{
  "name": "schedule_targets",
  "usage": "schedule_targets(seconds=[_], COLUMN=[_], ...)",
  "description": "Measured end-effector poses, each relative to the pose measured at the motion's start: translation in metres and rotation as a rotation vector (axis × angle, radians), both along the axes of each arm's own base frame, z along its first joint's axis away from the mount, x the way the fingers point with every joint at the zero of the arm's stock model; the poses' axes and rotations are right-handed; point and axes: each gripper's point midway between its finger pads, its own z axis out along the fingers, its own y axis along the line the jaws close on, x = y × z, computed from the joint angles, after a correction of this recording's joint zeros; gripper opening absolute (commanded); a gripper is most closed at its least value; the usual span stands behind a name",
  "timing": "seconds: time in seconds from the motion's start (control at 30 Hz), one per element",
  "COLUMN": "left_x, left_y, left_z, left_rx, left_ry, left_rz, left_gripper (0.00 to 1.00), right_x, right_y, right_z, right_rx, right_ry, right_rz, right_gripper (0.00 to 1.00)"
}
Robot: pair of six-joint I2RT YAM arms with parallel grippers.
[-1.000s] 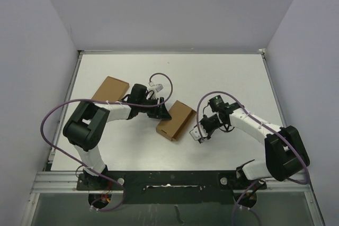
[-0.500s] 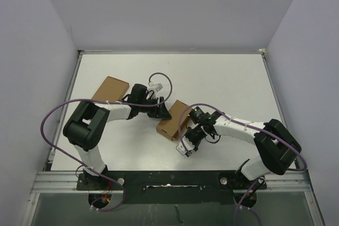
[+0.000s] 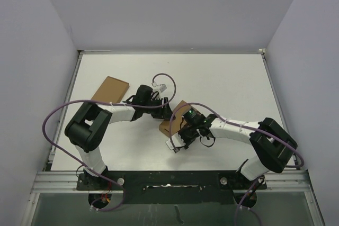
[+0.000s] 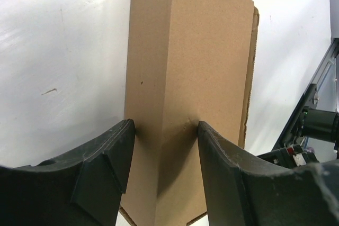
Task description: Fold the paper box
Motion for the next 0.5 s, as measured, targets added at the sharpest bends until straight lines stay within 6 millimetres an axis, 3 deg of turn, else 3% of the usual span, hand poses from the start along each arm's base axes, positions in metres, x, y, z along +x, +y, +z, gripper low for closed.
schedule_targets(seconds=[0.17,0.3,0.5], left_x=[0.001,0.002,0.002], left_y=[-0.005,-0.006,-0.006], left_z=[0.0,0.0,0.001], left_rx=[0.006,0.006,0.001], left_ry=[-0.006,-0.009,-0.002], left_rz=[0.021,0.031,0.041], left_gripper=[0.48,0.48,0.49], right_x=[0.001,0.004,0.013], right_y=[-0.001,-0.008,-0.037], right_z=[0.001,0.005,0.044], right_rx=[0.0,0.004,0.084], right_ry=[0.045,0.089,0.179], right_rz=[-0.067,-0.071,-0.047], right_gripper=[0.01,0.12,0.22])
